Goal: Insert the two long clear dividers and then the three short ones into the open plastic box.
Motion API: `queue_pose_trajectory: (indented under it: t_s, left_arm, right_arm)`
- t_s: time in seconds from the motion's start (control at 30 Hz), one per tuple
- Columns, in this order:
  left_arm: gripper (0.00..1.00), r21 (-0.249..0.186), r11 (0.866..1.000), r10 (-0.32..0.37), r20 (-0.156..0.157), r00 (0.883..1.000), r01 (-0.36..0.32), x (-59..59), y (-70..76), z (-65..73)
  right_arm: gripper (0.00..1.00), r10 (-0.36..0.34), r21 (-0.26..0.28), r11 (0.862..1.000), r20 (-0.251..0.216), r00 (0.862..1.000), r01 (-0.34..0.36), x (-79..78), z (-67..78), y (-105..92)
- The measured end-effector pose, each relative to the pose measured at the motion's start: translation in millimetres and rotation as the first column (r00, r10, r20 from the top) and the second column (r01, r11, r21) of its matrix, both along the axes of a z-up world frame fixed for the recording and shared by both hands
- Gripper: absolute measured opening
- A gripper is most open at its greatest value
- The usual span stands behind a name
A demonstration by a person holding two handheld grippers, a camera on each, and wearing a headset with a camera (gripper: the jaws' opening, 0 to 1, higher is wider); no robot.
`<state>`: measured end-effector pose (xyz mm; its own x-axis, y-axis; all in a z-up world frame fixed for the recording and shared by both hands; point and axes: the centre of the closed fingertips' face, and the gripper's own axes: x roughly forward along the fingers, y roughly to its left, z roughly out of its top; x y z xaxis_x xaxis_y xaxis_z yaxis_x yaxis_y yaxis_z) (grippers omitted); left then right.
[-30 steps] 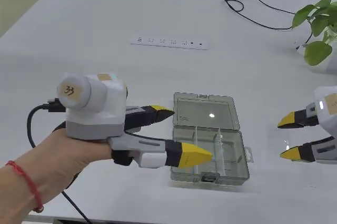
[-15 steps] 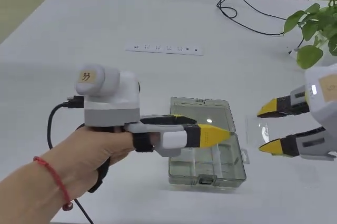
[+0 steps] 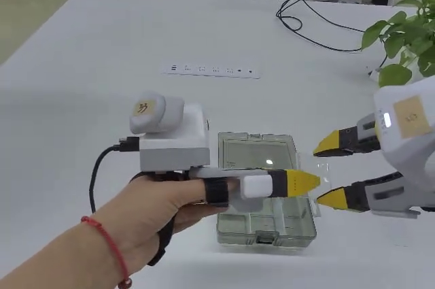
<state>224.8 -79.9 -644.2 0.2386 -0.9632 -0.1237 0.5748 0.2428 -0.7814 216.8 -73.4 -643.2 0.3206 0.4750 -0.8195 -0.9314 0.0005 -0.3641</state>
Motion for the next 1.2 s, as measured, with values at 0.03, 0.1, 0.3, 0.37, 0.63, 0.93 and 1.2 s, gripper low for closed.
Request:
queue_pose_trajectory:
  t_s: [0.03, 0.1, 0.3, 0.37, 0.63, 0.93, 1.2]
  left_arm:
    - [0.19, -0.002, 1.0, -0.001, -0.007, 1.0, 0.001, -0.5, -0.7, -0.3]
    - [0.16, -0.009, 1.0, -0.001, -0.014, 1.0, 0.001, -1.3, -1.9, 0.2]
    - [0.08, -0.015, 1.0, -0.013, -0.023, 1.0, 0.013, -3.1, -3.5, 0.6]
    - [0.06, -0.019, 1.0, -0.018, -0.027, 0.999, 0.017, -4.4, -4.0, 1.0]
    - [0.0, -0.018, 1.0, -0.018, -0.026, 1.0, 0.017, -5.5, -4.3, -0.5]
    - [0.0, -0.019, 1.0, 0.002, -0.045, 0.999, -0.003, -3.8, -3.3, -1.4]
    - [0.0, 0.021, 1.0, -0.003, 0.016, 1.0, 0.002, -2.1, 1.3, -5.2]
  right_arm:
    - [0.33, 0.001, -0.001, 1.0, 0.001, 1.0, -0.001, -0.4, 0.2, 0.3]
    - [0.33, 0.004, -0.002, 1.0, 0.003, 1.0, -0.004, -1.6, 0.9, 1.6]
    - [0.33, 0.005, -0.011, 1.0, 0.008, 1.0, -0.005, -2.3, 1.0, 1.8]
    - [0.33, 0.006, -0.013, 1.0, 0.008, 1.0, -0.005, -2.2, 0.7, 1.9]
    - [0.33, 0.01, -0.025, 1.0, 0.013, 1.0, -0.01, -1.7, -1.0, 2.4]
    - [0.33, 0.023, -0.03, 0.999, 0.03, 0.999, -0.022, -0.4, -1.0, 4.0]
    - [0.34, 0.011, 0.013, 1.0, 0.021, 1.0, -0.011, 2.8, 8.6, 4.8]
